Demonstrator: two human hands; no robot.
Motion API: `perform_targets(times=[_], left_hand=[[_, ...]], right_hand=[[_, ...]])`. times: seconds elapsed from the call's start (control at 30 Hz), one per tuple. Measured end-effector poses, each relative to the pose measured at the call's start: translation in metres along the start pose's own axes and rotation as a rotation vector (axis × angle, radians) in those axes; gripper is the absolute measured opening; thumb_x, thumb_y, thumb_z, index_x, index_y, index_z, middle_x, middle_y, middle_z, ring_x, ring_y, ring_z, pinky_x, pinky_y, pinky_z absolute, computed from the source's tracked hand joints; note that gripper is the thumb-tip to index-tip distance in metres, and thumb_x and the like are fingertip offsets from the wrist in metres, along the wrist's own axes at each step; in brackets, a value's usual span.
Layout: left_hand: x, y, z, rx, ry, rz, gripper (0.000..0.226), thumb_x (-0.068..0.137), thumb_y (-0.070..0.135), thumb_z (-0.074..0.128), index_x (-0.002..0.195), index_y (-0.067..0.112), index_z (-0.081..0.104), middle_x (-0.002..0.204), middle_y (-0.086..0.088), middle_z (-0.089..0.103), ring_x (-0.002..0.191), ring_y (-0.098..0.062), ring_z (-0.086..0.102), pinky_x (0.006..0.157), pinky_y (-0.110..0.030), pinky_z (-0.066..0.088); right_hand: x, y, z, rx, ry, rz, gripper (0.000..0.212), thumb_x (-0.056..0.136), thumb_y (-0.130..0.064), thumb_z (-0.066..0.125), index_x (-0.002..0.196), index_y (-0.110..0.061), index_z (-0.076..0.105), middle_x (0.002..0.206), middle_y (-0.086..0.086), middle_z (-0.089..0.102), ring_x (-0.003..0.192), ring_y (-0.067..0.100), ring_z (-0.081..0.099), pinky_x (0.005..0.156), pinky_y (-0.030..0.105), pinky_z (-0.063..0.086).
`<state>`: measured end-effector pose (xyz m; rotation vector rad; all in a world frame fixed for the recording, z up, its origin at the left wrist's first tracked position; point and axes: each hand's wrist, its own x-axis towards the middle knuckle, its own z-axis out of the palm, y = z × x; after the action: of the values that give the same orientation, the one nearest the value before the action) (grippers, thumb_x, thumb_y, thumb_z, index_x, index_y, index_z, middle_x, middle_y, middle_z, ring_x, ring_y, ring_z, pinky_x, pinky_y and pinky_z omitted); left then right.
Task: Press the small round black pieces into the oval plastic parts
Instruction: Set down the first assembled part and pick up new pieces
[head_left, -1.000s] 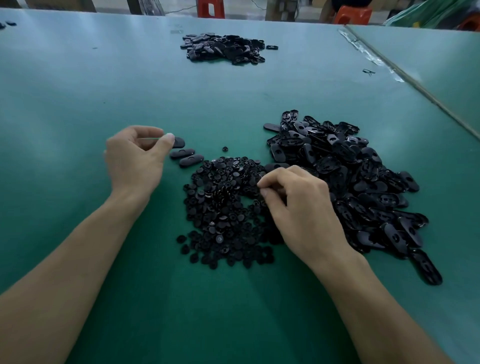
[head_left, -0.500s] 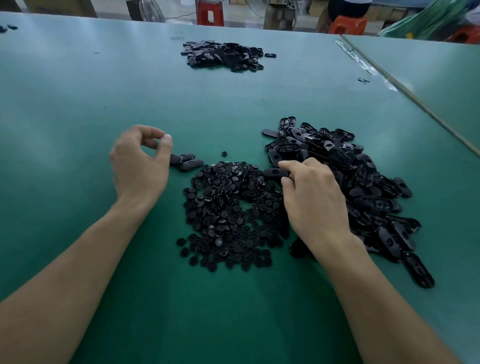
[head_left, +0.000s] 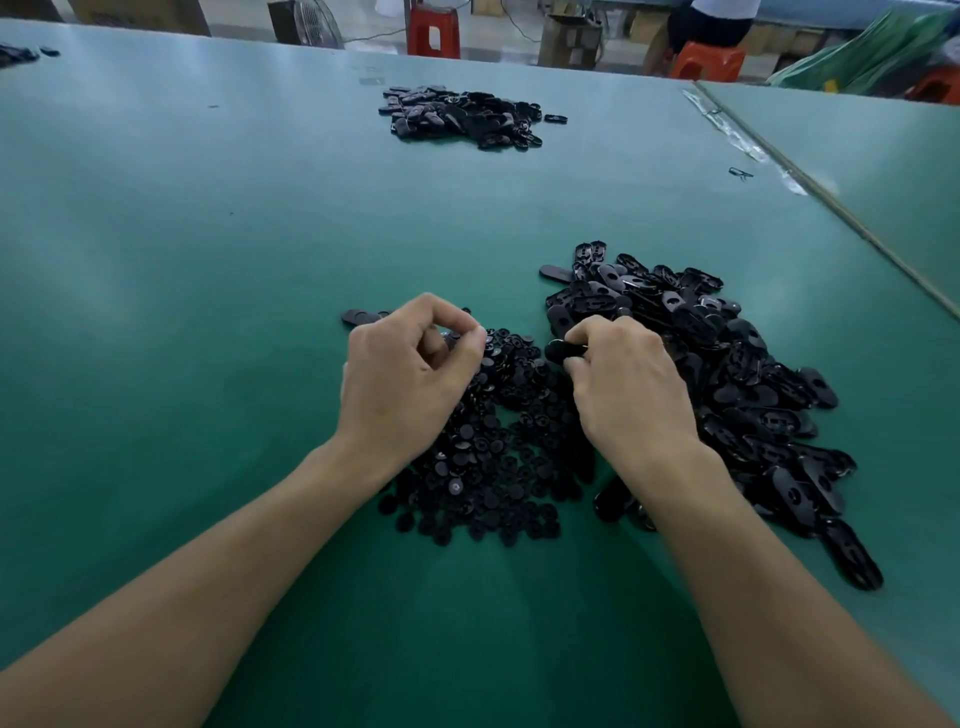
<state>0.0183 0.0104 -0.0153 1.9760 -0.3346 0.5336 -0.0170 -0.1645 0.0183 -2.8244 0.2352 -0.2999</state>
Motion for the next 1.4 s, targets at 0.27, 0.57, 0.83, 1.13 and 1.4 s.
perform_targets(times=[0.27,0.57,0.83,1.13,1.4], left_hand=[[-0.003,0.005,-0.001,-0.117,-0.051,0.11,0.018,0.084,0.036,0.075,0.101,0.03,0.072,0.072,0.015,0.064,0.06,-0.006,0.058,0.057,-0.008,0.039],[-0.002,0.007,0.002,-0.2,-0.184,0.087,0.013,0.088,0.018,0.076,0.096,0.029,0.076,0.083,0.022,0.074,0.075,0.003,0.069,0.065,-0.012,0.051],[-0.004,0.014,0.006,-0.54,-0.117,-0.211,0.018,0.089,0.004,0.074,0.1,0.019,0.071,0.075,0.001,0.073,0.069,-0.016,0.074,0.062,-0.023,0.059],[-0.004,0.009,0.004,-0.61,-0.154,-0.224,0.018,0.085,0.008,0.073,0.1,0.019,0.072,0.083,-0.003,0.077,0.074,-0.016,0.074,0.068,-0.024,0.059],[-0.007,0.011,0.003,-0.585,-0.176,-0.187,0.025,0.089,-0.004,0.068,0.103,0.016,0.07,0.084,-0.003,0.078,0.076,-0.015,0.076,0.071,-0.022,0.059]], right_hand=[[-0.003,-0.005,-0.006,0.313,0.046,0.008,0.011,0.098,-0.017,0.061,0.105,-0.016,0.07,0.098,0.001,0.066,0.093,0.015,0.061,0.081,0.027,0.049],[-0.018,-0.005,-0.002,0.749,-0.039,-0.116,0.016,0.089,-0.011,0.074,0.092,-0.027,0.073,0.08,-0.012,0.072,0.076,0.002,0.066,0.072,0.015,0.051],[-0.024,0.006,0.001,0.991,0.128,-0.054,0.012,0.081,-0.014,0.082,0.083,-0.023,0.076,0.077,-0.005,0.074,0.074,0.016,0.071,0.077,0.039,0.06],[-0.024,0.002,0.005,1.198,0.072,0.006,0.006,0.086,-0.01,0.077,0.087,-0.014,0.072,0.071,-0.005,0.07,0.065,0.007,0.063,0.064,0.018,0.049],[-0.027,-0.001,-0.001,1.395,-0.033,0.094,0.008,0.088,-0.004,0.072,0.093,-0.009,0.069,0.082,0.012,0.075,0.07,0.013,0.07,0.061,0.019,0.052]])
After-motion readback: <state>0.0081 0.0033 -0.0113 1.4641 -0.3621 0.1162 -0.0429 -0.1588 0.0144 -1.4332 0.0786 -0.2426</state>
